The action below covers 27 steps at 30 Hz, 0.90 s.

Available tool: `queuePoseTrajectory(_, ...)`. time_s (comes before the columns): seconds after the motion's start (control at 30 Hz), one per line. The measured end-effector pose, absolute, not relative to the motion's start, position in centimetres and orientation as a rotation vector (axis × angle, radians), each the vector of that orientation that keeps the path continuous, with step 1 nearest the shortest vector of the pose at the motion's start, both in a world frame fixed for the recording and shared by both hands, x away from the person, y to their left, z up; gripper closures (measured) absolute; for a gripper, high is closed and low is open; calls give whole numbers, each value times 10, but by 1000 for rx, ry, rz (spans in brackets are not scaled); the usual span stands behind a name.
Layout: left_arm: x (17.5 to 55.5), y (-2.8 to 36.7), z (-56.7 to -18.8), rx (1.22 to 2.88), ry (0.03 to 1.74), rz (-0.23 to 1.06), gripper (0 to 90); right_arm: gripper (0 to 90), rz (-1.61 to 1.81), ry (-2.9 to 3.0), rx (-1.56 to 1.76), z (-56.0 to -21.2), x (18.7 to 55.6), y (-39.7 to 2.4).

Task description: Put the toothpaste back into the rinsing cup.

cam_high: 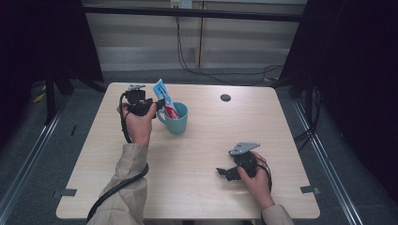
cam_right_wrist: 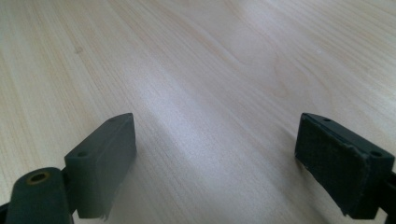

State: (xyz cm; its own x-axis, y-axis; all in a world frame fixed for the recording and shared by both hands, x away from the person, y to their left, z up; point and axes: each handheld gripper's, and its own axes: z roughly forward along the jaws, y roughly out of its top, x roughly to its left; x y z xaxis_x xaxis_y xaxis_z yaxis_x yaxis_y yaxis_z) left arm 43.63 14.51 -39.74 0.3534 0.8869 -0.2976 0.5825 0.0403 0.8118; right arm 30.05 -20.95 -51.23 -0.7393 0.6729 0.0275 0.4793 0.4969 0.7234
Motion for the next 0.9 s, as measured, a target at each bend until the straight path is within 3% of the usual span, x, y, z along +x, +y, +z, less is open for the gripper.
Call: queuePoseTrajectory(0.9, 426, 163, -405, 1635, 1341, 329, 254, 119, 1080, 2485, 978, -512, 301, -210)
